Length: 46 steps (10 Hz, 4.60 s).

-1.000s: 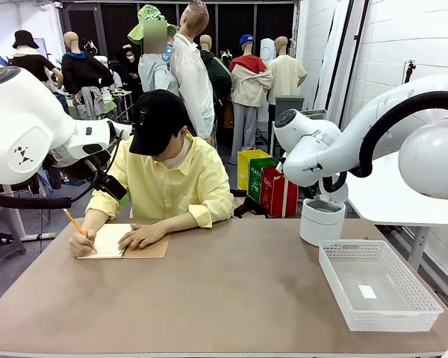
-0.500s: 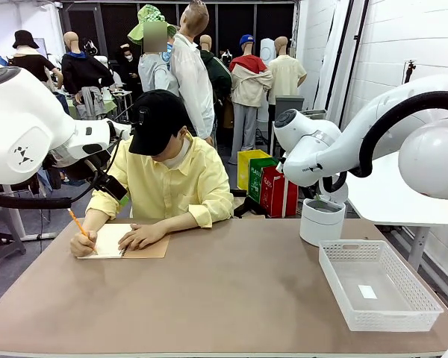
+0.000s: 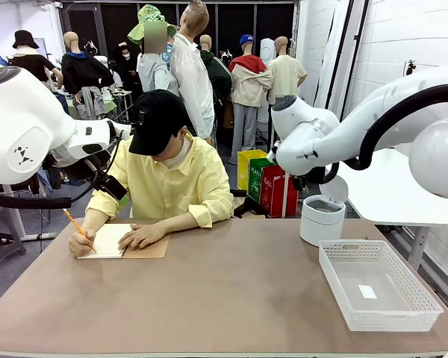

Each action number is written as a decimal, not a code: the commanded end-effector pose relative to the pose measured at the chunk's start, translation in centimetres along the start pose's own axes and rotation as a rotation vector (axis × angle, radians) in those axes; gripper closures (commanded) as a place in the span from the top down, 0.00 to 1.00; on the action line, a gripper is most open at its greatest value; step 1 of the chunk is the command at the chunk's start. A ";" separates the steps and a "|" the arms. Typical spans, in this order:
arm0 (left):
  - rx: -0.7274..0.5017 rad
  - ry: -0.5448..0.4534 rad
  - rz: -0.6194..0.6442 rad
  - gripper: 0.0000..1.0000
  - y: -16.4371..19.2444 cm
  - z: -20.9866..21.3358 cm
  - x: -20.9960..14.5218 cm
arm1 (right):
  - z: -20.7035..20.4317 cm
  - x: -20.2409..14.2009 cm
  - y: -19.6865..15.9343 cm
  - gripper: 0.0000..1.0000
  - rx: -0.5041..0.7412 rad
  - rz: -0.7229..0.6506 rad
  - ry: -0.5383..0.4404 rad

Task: Sort the paper based on its condition.
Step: If a person hands you a paper, place it in the Organizing basket , and if it's crumpled, put it in the Trash can.

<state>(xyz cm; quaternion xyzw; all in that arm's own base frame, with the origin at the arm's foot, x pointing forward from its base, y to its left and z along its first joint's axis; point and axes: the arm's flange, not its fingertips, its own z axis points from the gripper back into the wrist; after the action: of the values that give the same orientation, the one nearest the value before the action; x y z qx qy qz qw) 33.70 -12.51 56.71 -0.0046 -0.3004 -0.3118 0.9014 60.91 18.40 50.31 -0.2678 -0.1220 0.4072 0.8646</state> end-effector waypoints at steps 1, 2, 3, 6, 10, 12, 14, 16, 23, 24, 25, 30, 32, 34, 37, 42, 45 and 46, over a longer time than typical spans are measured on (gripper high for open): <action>0.001 -0.001 0.000 1.00 0.1 0.1 0.0 | 2.0 -1.6 1.2 1.00 0.127 0.039 -0.079; 0.001 -0.001 0.000 1.00 0.1 0.1 0.0 | 3.3 -2.1 2.4 1.00 0.181 0.051 -0.144; 0.001 -0.001 0.000 1.00 0.1 0.1 0.0 | 4.5 -2.9 3.6 1.00 0.230 0.056 -0.214; 0.001 -0.001 0.000 1.00 0.1 0.1 0.0 | 6.6 -5.3 7.1 1.00 0.291 0.029 -0.323; 0.001 -0.001 0.000 1.00 0.1 0.1 0.0 | 7.2 -4.1 7.1 1.00 0.280 0.014 -0.295; 0.001 -0.001 0.000 1.00 0.1 0.1 0.0 | 7.2 -4.1 7.1 1.00 0.280 0.014 -0.295; 0.001 -0.001 0.000 1.00 0.1 0.1 0.0 | 7.4 -4.4 7.3 1.00 0.284 0.016 -0.301; 0.001 -0.001 0.000 1.00 0.1 0.1 0.0 | 10.0 -6.4 8.4 1.00 0.343 -0.006 -0.392; 0.001 -0.001 0.000 1.00 0.1 0.1 0.0 | 12.2 -15.0 12.8 1.00 0.541 -0.172 -0.635; 0.001 -0.001 0.000 1.00 0.1 0.1 0.0 | 12.2 -15.5 13.1 1.00 0.556 -0.170 -0.653; 0.001 -0.001 0.000 1.00 0.1 0.1 0.0 | 12.2 -15.7 13.2 1.00 0.563 -0.167 -0.662; 0.001 -0.001 0.000 1.00 0.1 0.1 0.0 | 13.2 -15.5 13.0 1.00 0.555 -0.180 -0.626; 0.001 -0.001 0.000 1.00 0.1 0.1 0.0 | 13.2 -15.5 13.0 1.00 0.555 -0.180 -0.626; 0.001 -0.001 0.000 1.00 0.1 0.1 0.0 | 13.2 -15.5 13.0 1.00 0.555 -0.180 -0.626; 0.001 -0.001 0.000 1.00 0.1 0.1 0.0 | 13.2 -15.5 13.0 1.00 0.555 -0.180 -0.626; 0.001 -0.001 0.000 1.00 0.1 0.1 0.0 | 14.4 -14.6 13.9 1.00 0.507 -0.114 -0.706; 0.001 -0.001 0.000 1.00 0.1 0.1 0.0 | 15.3 -14.5 13.9 1.00 0.460 -0.097 -0.750; 0.001 -0.001 0.000 1.00 0.1 0.1 0.0 | 15.4 -14.6 13.9 1.00 0.461 -0.093 -0.756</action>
<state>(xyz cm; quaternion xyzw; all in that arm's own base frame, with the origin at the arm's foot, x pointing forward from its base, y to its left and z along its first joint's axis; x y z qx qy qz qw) 33.70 -12.50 56.71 -0.0046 -0.3004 -0.3118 0.9014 36.08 20.37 55.75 0.1075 -0.3377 0.4432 0.8234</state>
